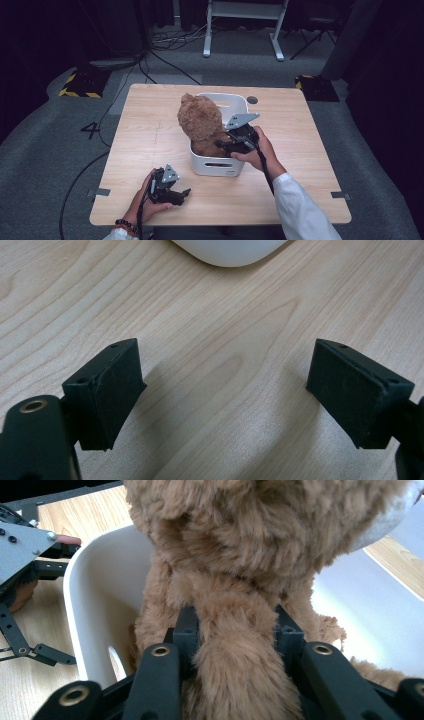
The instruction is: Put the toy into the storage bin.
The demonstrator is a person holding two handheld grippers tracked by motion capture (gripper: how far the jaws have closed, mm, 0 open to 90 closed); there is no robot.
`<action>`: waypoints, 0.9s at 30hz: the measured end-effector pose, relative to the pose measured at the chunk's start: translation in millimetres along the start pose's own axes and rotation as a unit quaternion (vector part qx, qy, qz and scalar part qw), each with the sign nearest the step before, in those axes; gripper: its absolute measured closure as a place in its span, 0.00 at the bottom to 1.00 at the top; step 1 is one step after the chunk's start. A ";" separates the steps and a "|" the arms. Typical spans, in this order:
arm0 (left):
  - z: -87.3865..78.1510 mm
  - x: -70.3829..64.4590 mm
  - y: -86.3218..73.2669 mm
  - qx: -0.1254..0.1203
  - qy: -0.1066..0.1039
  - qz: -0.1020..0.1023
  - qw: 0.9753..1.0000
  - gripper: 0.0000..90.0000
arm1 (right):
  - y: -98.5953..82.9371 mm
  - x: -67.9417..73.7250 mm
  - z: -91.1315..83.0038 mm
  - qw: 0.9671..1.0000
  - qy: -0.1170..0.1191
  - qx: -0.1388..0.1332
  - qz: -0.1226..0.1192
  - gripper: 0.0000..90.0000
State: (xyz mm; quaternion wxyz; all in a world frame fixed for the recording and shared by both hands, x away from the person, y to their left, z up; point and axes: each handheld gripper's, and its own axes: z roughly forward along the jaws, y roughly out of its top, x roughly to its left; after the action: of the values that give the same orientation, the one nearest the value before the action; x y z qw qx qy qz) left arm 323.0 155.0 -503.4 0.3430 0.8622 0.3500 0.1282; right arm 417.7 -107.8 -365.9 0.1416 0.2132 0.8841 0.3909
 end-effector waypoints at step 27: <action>0.0 0.0 0.0 0.000 0.000 0.000 1.000 0.16 | -11.8 -0.3 -17.6 0.999 0.018 -0.035 0.010 0.63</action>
State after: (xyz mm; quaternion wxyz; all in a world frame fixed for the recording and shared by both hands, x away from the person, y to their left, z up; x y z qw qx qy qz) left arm 323.0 154.9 -503.4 0.3431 0.8621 0.3501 0.1283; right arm 407.4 -126.2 -363.2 0.1292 0.2099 0.8701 0.4268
